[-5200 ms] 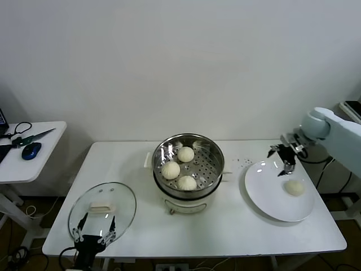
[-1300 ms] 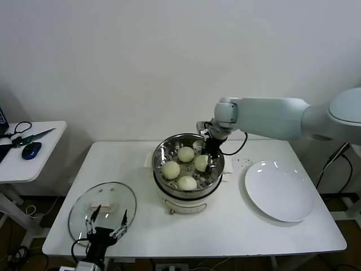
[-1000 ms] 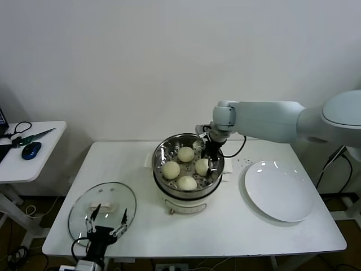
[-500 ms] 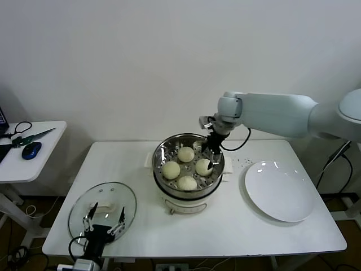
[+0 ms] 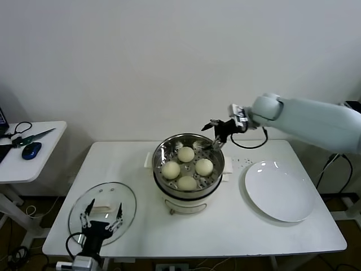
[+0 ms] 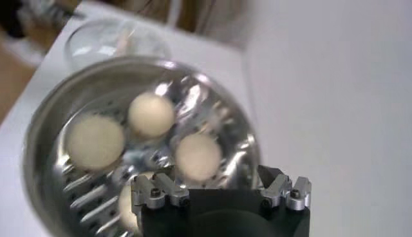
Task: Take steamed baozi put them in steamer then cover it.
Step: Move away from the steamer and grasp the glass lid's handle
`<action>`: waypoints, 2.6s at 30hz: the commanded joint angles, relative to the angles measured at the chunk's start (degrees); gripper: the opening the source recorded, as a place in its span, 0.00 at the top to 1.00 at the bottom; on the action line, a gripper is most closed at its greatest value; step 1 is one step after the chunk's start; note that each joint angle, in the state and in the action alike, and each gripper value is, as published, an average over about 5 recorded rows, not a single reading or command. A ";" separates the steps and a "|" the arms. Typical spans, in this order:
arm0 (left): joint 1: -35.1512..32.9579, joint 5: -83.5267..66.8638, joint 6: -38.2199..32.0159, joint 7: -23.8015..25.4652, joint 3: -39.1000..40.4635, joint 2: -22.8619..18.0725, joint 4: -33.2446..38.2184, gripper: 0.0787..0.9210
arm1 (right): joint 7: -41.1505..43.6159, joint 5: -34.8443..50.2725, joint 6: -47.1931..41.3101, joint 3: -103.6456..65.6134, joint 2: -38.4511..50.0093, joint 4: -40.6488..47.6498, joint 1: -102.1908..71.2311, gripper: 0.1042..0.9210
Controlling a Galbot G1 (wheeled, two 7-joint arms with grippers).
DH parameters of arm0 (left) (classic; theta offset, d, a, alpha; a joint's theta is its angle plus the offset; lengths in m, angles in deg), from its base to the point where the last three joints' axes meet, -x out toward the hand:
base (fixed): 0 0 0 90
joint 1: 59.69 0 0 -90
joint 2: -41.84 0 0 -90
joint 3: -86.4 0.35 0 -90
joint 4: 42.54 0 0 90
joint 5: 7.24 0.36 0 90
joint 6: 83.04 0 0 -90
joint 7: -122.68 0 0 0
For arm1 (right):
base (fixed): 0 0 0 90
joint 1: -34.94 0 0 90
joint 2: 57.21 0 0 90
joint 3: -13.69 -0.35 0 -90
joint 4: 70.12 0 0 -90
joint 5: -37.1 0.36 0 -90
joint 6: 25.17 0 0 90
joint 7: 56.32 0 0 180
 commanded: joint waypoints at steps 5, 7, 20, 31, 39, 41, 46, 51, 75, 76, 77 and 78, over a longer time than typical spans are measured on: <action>-0.17 10.49 -1.10 0.42 -0.16 -0.35 1.12 0.12 | -18.11 -2.11 8.27 -52.34 18.00 -8.15 -45.74 0.12; -0.34 13.91 -1.38 0.62 -0.26 -0.25 1.74 0.12 | -18.65 -3.33 8.28 -60.69 17.56 -8.60 -53.27 0.12; 0.45 40.49 0.33 -1.78 -0.74 3.41 2.38 0.12 | -23.26 -9.76 7.61 -99.27 6.89 -15.02 -87.97 0.12; -0.57 72.91 -0.09 -1.42 -2.85 4.66 -0.30 0.12 | -24.30 -15.76 5.69 -112.49 -2.96 -21.18 -103.10 0.12; 2.25 83.40 0.29 -4.87 -1.69 6.56 -8.65 0.12 | -24.07 -17.85 7.16 -115.53 -6.12 -19.77 -107.08 0.12; 4.21 83.09 0.52 -5.96 -1.79 6.48 -10.96 0.12 | -23.92 -18.45 7.47 -115.86 -6.48 -19.47 -107.81 0.12; 9.02 81.16 0.37 -7.70 -1.60 5.90 -16.30 0.12 | -23.71 -19.41 7.79 -116.70 -6.73 -18.81 -108.73 0.12; 11.40 81.23 0.27 -7.05 -0.91 5.19 -20.06 0.12 | -23.79 -20.16 7.95 -117.15 -6.94 -18.00 -108.64 0.12; 19.73 75.56 1.85 -11.20 -1.26 5.04 -29.14 0.12 | -22.90 -24.93 8.33 -115.04 -9.12 -15.54 -106.95 0.12; 19.84 75.25 1.71 -11.28 -1.17 5.04 -29.40 0.12 | -22.80 -25.24 8.42 -115.02 -9.28 -15.42 -106.95 0.12; 19.96 74.98 1.64 -11.33 -1.11 5.05 -29.68 0.14 | -22.69 -25.49 8.50 -115.01 -9.46 -15.31 -106.95 0.12; 20.10 74.81 1.55 -11.44 -1.09 5.06 -30.03 0.15 | -22.58 -25.68 8.56 -115.02 -9.61 -15.23 -106.97 0.12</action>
